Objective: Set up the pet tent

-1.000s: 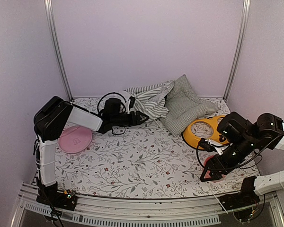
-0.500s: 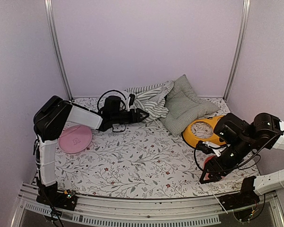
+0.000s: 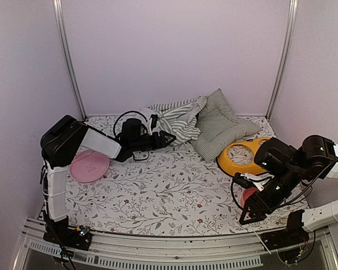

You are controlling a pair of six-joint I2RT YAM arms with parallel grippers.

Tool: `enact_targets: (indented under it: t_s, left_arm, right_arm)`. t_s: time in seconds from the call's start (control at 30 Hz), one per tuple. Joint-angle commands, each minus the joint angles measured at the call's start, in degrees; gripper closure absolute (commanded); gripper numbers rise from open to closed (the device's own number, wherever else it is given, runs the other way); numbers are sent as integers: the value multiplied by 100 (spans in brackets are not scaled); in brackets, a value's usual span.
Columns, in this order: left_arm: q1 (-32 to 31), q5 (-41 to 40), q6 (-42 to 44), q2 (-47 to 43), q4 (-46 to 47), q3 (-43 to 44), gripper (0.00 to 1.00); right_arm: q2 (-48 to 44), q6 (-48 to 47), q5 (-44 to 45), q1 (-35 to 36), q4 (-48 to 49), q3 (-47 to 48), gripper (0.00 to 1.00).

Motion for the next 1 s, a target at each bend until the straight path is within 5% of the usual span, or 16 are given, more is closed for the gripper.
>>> enact_targets:
  t_s: [0.0, 0.57, 0.97]
  left_arm:
    - [27, 39, -100, 239, 486, 39, 30]
    - [10, -28, -8, 268, 703, -79, 31]
    - [27, -86, 41, 378, 1146, -216, 34]
  right_arm:
    - [27, 121, -49, 176, -138, 111, 41]
    - [-274, 801, -130, 677, 172, -434, 46]
    - [-409, 829, -197, 680, 775, -616, 95]
